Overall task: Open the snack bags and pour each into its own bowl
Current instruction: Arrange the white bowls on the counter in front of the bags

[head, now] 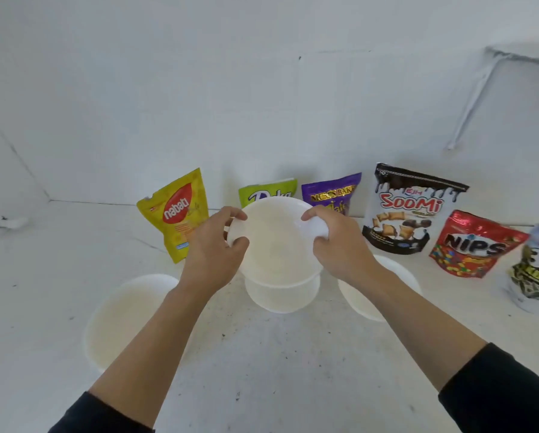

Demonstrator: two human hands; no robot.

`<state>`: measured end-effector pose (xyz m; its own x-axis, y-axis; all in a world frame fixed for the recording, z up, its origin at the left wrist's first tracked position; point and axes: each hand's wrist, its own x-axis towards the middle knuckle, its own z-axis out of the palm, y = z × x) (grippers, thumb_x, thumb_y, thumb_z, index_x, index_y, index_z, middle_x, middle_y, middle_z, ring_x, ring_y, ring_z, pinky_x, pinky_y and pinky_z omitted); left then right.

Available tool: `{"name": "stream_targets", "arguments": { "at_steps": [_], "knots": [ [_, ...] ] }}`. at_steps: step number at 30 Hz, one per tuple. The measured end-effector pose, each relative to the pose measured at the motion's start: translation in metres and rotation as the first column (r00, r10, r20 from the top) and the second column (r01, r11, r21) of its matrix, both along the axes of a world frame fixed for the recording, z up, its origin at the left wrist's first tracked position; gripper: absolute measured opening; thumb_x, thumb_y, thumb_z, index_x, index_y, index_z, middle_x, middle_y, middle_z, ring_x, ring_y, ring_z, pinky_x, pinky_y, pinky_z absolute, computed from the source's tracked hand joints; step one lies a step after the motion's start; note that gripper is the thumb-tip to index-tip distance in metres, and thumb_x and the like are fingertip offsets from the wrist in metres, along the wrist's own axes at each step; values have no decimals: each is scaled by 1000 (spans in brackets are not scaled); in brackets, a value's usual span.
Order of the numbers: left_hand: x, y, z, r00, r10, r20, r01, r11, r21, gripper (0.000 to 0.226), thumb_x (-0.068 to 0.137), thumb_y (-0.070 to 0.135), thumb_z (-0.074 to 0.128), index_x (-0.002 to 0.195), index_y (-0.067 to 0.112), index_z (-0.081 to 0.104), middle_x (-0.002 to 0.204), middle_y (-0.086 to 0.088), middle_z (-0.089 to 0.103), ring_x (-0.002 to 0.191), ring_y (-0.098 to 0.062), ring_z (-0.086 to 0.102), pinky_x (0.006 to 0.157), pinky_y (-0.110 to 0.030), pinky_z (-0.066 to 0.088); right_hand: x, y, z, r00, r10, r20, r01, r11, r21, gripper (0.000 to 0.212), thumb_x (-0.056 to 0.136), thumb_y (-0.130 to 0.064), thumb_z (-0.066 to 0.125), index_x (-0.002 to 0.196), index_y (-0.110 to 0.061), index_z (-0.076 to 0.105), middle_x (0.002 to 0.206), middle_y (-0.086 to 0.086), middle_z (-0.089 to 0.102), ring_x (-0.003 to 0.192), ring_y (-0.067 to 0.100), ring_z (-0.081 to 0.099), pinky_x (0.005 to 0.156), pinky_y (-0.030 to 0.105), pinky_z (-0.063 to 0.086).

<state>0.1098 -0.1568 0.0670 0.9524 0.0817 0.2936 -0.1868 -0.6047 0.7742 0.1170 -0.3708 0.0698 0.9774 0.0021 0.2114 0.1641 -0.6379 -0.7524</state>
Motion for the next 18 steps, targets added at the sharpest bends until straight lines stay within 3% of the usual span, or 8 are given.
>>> {"name": "stream_targets", "arguments": {
  "at_steps": [3,7,9,12,14,16,18],
  "knots": [
    [5,-58,-4,997,-74,4,74,997,3,37,82,4,64,109,30,64,106,10,69,86,-13,66,75,-27,55,-13,-57,1,998,-62,-19,61,998,-23,52,81,13,48,121,-19,60,112,-4,51,103,17,48,75,24,39],
    [4,-146,-13,984,-179,8,179,984,0,39,83,3,64,114,26,64,108,9,65,95,-16,61,78,-28,52,-38,-140,-3,985,-168,-35,169,986,16,53,81,12,47,117,-24,59,120,-6,51,106,17,51,78,28,47],
    [-2,-198,-20,974,-227,-13,227,974,4,39,84,3,65,116,25,63,111,9,63,99,-16,59,78,-26,49,-51,-188,-10,972,-227,-52,230,972,53,52,81,13,47,116,-24,60,117,-5,53,104,18,53,74,23,48],
    [-11,-262,-34,964,-264,-43,264,964,-6,39,85,2,65,117,24,61,113,8,61,103,-16,58,79,-20,44,-68,-247,-25,952,-294,-90,301,950,82,53,81,14,45,114,-24,62,103,-3,56,75,11,54,51,11,38],
    [-17,-297,-44,957,-281,-66,281,960,-21,39,85,1,64,117,24,61,115,5,61,100,-15,57,71,-6,42,-77,-279,-36,940,-323,-108,333,938,99,55,79,15,44,112,-25,63,95,-2,58,62,10,51,48,16,38],
    [-24,-327,-55,950,-293,-110,290,956,-44,40,86,1,62,120,23,61,117,4,61,100,-14,58,66,-4,43,-85,-305,-49,928,-350,-129,365,923,123,55,76,16,42,109,-24,63,95,-2,58,71,12,53,54,21,40],
    [-30,-352,-67,944,-297,-143,291,955,-57,42,87,1,61,123,23,60,121,3,62,104,-16,59,70,-10,45,-89,-326,-61,917,-375,-136,393,909,140,55,74,16,43,107,-23,63,103,-2,58,89,16,53,63,24,42]
  ]
}}
